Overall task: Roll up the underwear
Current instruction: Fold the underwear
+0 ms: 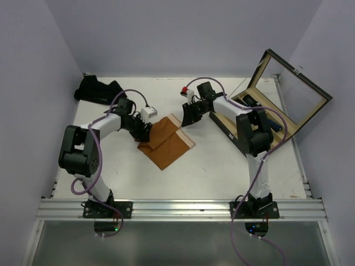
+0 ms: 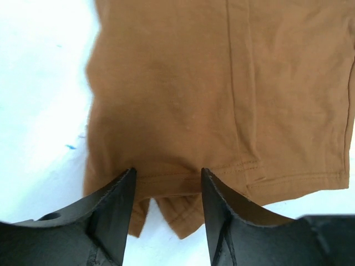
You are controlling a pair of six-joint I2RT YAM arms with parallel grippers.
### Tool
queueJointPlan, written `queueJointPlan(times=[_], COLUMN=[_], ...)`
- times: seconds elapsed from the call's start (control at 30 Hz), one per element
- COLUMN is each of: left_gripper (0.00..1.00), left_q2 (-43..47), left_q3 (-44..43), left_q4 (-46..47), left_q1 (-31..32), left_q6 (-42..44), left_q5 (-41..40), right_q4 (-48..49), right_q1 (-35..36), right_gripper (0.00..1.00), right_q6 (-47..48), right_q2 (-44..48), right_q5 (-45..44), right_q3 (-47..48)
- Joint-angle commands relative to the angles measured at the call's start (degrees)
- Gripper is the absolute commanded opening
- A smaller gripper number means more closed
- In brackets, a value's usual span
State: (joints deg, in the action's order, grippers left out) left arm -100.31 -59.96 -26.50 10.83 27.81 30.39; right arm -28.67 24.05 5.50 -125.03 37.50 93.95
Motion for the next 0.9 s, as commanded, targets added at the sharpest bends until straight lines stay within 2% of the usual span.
queueJointPlan(times=[0.0,0.07,0.1,0.13,0.17,0.2,0.23,0.27,0.33,0.47,0.63,0.87], left_gripper=[0.55,0.57,0.58,0.58,0.58,0.58,0.59,0.59,0.59,0.59,0.58,0.57], left_q2=[4.8,7.0,8.9,9.4,9.8,10.3,10.3,9.6,8.5,3.1,-2.5,-9.4], left_q3=[-3.1,-3.6,-3.7,-3.8,-4.0,-4.0,-3.7,-3.8,-3.9,-6.4,-10.4,-15.8], left_q4=[3.2,3.6,4.1,4.0,4.0,4.9,5.5,6.1,8.3,10.2,12.6,14.6], left_q1=[-1.5,-1.2,-0.9,-0.4,1.3,3.7,3.8,6.4,9.1,14.0,17.6,19.7], left_q6=[-1.9,-1.4,-1.6,-1.4,-1.2,-1.4,-1.7,-2.0,-3.5,-5.7,-7.9,-8.4], left_q5=[1.5,1.3,1.0,0.5,-0.5,-2.9,-2.9,-5.0,-7.3,-8.4,-12.2,-15.8], right_q4=[-4.1,-1.6,0.0,3.5,5.3,8.2,10.4,13.3,17.1,15.4,20.4,22.2], right_q1=[1.3,1.3,1.3,1.3,1.5,1.5,1.5,1.5,1.4,1.3,1.3,1.3], right_gripper=[0.24,0.24,0.24,0.24,0.23,0.21,0.2,0.2,0.19,0.13,0.07,0.0], right_q6=[2.9,-0.7,-2.6,-7.6,-10.0,-16.3,-20.0,-23.0,-26.6,-35.2,-43.2,-45.4], right_q2=[6.3,10.0,14.2,15.9,17.5,19.3,19.8,20.3,22.2,20.8,19.4,13.3], right_q5=[6.3,7.9,7.9,7.8,7.5,4.9,4.9,4.4,2.2,-4.7,-7.3,-7.8], right_q3=[0.5,-2.8,-7.5,-9.8,-14.1,-16.1,-18.1,-22.9,-26.2,-26.5,-27.8,-28.5])
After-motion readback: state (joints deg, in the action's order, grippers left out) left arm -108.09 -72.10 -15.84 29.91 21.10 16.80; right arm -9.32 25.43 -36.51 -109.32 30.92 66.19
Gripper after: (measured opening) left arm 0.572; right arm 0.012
